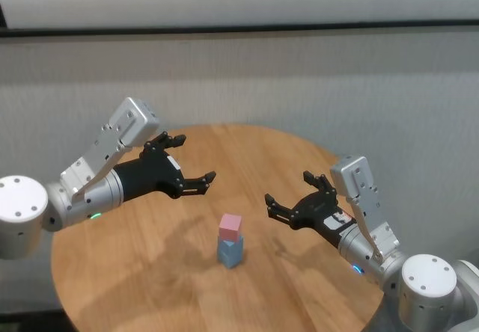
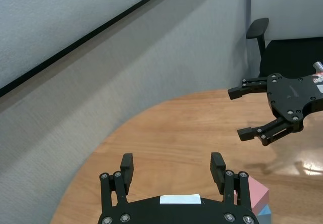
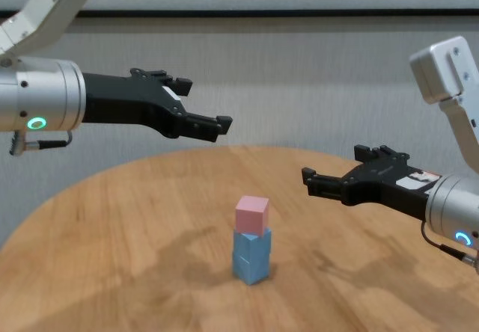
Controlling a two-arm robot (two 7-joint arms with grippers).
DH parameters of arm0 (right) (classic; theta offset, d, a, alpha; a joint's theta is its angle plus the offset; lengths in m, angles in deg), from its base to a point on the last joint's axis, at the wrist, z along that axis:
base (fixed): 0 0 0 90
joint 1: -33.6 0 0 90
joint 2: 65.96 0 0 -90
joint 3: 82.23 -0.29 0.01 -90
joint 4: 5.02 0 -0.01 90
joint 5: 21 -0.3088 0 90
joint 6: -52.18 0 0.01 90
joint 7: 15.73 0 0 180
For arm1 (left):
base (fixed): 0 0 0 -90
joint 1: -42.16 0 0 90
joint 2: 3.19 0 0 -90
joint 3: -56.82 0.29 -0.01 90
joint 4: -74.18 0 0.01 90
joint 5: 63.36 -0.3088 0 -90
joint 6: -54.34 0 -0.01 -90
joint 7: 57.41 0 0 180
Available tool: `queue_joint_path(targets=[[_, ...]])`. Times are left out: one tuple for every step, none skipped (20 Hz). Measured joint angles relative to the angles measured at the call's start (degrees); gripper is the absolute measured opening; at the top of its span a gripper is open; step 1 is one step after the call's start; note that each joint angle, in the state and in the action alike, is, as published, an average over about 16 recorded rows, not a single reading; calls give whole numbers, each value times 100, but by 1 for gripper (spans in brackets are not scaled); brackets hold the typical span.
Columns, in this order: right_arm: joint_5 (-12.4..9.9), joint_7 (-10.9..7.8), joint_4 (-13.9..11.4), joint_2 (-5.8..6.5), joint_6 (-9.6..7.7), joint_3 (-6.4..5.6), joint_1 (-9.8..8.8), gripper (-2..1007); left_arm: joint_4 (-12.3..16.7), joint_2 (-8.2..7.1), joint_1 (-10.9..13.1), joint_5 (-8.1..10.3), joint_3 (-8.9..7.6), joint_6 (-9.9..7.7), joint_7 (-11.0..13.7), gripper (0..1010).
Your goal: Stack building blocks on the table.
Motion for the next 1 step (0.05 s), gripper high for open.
queue_joint_path(targets=[[0,0,0,0,0,0,0,1003,-11,5,-5,8,2,4,9,999]])
